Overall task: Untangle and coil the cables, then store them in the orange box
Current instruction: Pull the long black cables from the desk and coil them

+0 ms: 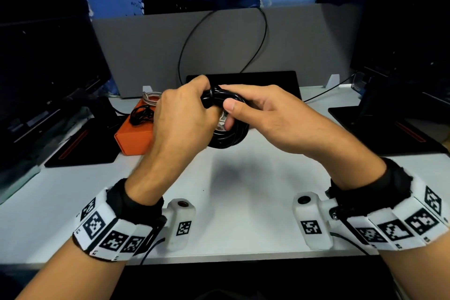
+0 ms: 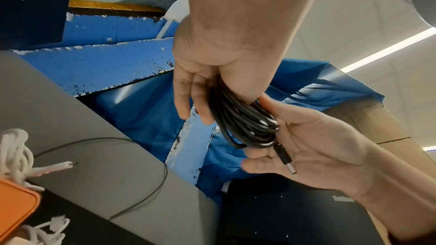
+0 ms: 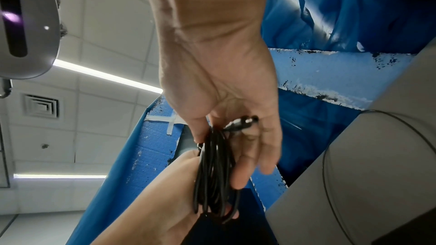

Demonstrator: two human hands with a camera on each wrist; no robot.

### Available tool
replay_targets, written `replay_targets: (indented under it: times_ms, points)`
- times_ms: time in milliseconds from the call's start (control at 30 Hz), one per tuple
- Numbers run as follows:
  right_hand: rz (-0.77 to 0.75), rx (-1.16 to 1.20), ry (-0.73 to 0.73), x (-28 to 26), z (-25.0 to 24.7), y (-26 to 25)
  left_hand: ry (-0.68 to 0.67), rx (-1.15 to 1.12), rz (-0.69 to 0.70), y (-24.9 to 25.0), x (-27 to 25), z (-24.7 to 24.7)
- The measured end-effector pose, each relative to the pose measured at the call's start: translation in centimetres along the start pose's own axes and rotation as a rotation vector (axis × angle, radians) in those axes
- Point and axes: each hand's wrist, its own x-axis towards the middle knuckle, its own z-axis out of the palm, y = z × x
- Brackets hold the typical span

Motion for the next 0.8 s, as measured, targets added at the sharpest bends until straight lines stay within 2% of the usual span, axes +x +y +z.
replay_targets:
  times_ms: [167,267,333,400,500,567,633,733,800]
  points:
    - [-0.021,-0.056,0.032,0.1,0.2,0.2,0.066,0.115,0.018,0.2,-0.4,0.7]
    - [-0.028,-0.080,0.015,0.3,0.4,0.4,0.073,0.125,0.134,-0.8,0.0,0.9]
    - [-0.034,-0.096,-0.003,0.4,0.2,0.7,-0.058,-0.052,0.231,-1.1,0.3,0.9]
    - [-0.018,-0.093,-0.028,0.4,0.1,1.0,-0.242,-0.221,0.228,-1.2,0.5,0.6]
    - [0.029,-0.071,-0.047,0.6,0.1,1.7,-0.379,-0.128,0.232,-1.5,0.8,0.1]
    - [0.050,-0.071,-0.025,0.7,0.2,2.0,-0.432,-0.018,0.256,-1.9,1.0,-0.4]
    - [0.026,-0.098,0.023,0.9,0.1,2.0,-0.462,-0.017,0.273,-2.1,0.9,-0.8]
    - [-0.039,-0.075,0.171,1.1,-0.4,1.9,-0.456,-0.214,0.297,-1.6,0.5,-1.6]
    - [-0.040,0.016,0.258,1.2,-0.9,1.8,-0.500,-0.400,0.281,-1.1,0.4,-1.9]
